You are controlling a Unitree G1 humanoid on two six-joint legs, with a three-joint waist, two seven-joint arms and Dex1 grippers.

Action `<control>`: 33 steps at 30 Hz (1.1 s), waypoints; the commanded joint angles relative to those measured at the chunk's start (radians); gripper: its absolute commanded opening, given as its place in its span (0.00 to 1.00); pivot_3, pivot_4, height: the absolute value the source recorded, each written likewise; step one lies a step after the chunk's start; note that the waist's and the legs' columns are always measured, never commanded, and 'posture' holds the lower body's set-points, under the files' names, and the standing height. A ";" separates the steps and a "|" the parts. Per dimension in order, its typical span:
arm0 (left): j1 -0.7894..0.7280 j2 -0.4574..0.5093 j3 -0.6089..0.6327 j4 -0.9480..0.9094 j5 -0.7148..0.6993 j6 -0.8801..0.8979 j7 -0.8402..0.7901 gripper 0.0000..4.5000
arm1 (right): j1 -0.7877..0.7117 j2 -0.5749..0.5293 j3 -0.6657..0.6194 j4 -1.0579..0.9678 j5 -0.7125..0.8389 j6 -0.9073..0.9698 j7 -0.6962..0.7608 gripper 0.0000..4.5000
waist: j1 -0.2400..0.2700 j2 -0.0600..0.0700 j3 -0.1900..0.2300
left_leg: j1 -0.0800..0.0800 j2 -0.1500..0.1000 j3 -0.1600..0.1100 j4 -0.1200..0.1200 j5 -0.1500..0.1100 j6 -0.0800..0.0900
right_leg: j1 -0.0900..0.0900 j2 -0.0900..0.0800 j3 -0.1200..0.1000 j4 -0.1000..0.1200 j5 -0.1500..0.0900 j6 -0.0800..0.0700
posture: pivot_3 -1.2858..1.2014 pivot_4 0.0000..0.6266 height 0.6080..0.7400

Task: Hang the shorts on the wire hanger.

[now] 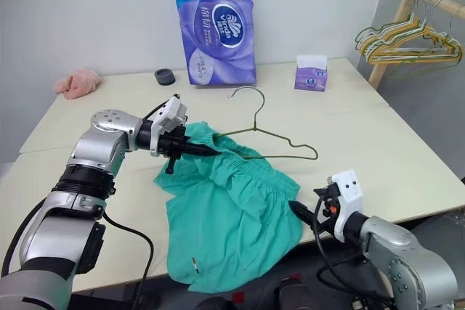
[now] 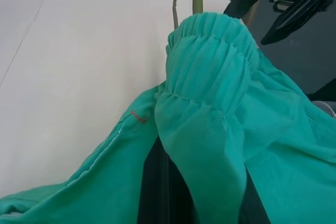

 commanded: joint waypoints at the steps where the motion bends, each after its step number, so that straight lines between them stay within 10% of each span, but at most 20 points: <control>1: 0.000 0.010 0.038 -0.049 -0.018 0.003 0.010 0.00 | -0.042 0.035 -0.029 0.009 0.066 0.056 -0.031 0.99 | 0.000 0.000 0.000 | 0.000 0.000 0.000 0.000 0.000 0.000 | 0.000 0.000 0.000 0.000 0.000 0.000 | 0.44 0.09 1.00; 11: 0.015 0.008 0.044 -0.069 -0.020 0.009 0.017 0.00 | -0.089 0.065 -0.012 0.076 0.135 0.156 -0.075 0.99 | 0.000 0.000 0.000 | 0.000 0.000 0.000 0.000 0.000 0.000 | 0.000 0.000 0.000 0.000 0.000 0.000 | 0.44 0.09 1.00; 26: 0.031 0.026 0.083 -0.106 -0.039 0.019 0.046 0.00 | -0.156 -0.129 0.132 0.204 0.009 -0.036 -0.054 0.01 | 0.002 0.001 -0.001 | 0.000 0.000 0.000 0.000 0.000 0.000 | 0.000 0.000 0.000 0.000 0.000 0.000 | 0.45 0.07 1.00; 33: 0.065 0.053 0.098 -0.172 -0.068 0.066 0.038 0.00 | -0.164 -0.303 0.137 0.259 -0.114 -0.229 -0.018 0.01 | 0.004 0.000 -0.002 | 0.000 0.000 0.000 0.000 0.000 0.000 | 0.000 0.000 0.000 0.000 0.000 0.000 | 0.45 0.07 1.00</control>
